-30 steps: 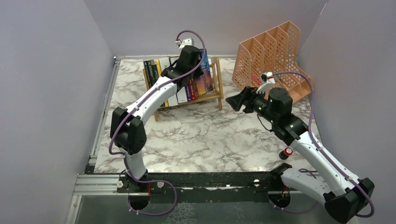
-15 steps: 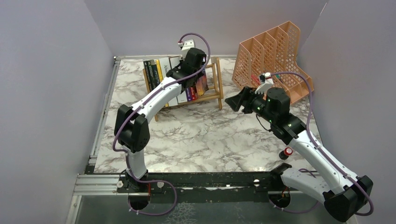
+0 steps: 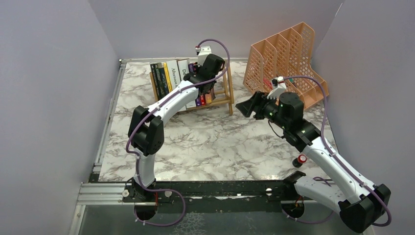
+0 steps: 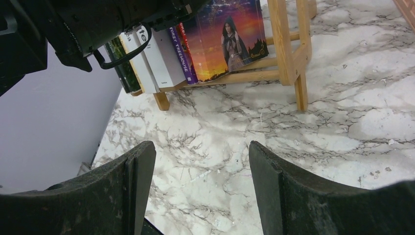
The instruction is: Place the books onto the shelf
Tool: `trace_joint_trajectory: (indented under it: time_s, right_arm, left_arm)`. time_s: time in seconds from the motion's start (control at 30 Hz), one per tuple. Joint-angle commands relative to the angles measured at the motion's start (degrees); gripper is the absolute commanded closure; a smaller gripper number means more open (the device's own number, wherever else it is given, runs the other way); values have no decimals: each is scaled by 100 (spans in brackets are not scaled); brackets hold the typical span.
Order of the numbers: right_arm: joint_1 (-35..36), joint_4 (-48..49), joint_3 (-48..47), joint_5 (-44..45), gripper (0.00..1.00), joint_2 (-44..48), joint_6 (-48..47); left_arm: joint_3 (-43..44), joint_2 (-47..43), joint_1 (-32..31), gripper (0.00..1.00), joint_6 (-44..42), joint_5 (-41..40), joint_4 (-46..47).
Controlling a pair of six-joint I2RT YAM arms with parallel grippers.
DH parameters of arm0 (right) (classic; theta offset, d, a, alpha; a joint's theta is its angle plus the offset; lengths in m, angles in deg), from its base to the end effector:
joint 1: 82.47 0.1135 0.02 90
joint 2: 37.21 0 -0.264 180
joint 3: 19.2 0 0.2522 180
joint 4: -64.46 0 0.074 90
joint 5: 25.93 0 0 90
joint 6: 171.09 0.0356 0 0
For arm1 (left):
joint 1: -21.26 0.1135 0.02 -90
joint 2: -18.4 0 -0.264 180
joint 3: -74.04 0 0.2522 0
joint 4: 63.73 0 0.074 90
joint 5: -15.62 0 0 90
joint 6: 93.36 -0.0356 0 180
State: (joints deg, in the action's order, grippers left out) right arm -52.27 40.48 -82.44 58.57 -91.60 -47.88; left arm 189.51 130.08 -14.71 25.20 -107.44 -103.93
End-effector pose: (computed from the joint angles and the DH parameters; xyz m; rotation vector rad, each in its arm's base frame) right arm 0.1894 0.1142 0.3384 -0.0202 1.9222 0.8514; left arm 0.3778 -0.2502 0.3139 -0.1757 2.0843 -0.0386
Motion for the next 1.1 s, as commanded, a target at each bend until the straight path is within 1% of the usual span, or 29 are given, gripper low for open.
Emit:
trace_joint_trajectory:
  time_s: [0.0, 0.03, 0.13, 0.2, 0.43, 0.5, 0.6, 0.7, 0.77, 0.87, 0.97, 1.07]
  right_arm:
    - [15, -52, 87, 32, 26, -19, 70]
    - [13, -39, 87, 25, 26, -30, 76]
    - [13, -33, 79, 14, 26, -59, 88]
    - [13, -48, 78, 21, 26, -45, 89]
    - [15, -77, 88, 49, 26, -25, 88]
    - [13, -68, 87, 49, 26, -27, 104]
    - [13, -73, 88, 40, 26, -23, 107]
    - [13, -111, 63, 47, 26, -24, 111]
    - [13, -169, 45, 76, 26, -11, 109]
    - [17, -304, 45, 182, 26, 19, 122]
    - [15, -541, 28, 351, 26, 58, 133]
    - [13, -855, -37, 516, 25, 108, 141]
  left_arm:
    - [365, -209, 72, 100, -175, -760, 242]
    - [371, -196, 72, 97, -175, -661, 236]
    - [397, -205, 69, 79, -137, -406, 227]
    - [446, -258, 72, 72, -144, -350, 227]
    - [795, -492, 66, 64, -431, -128, 144]
    - [843, -586, 64, 60, -494, -84, 77]
    - [847, -761, 68, 52, -592, 19, 0]
    - [797, -980, 72, 48, -680, 163, -99]
    - [657, -1184, 70, 46, -753, 174, -132]
    - [199, -1592, 68, 38, -914, 154, -136]
    - [-358, -2082, 68, 24, -961, 136, -274]
    - [-1022, -2779, 65, 12, -910, 216, -356]
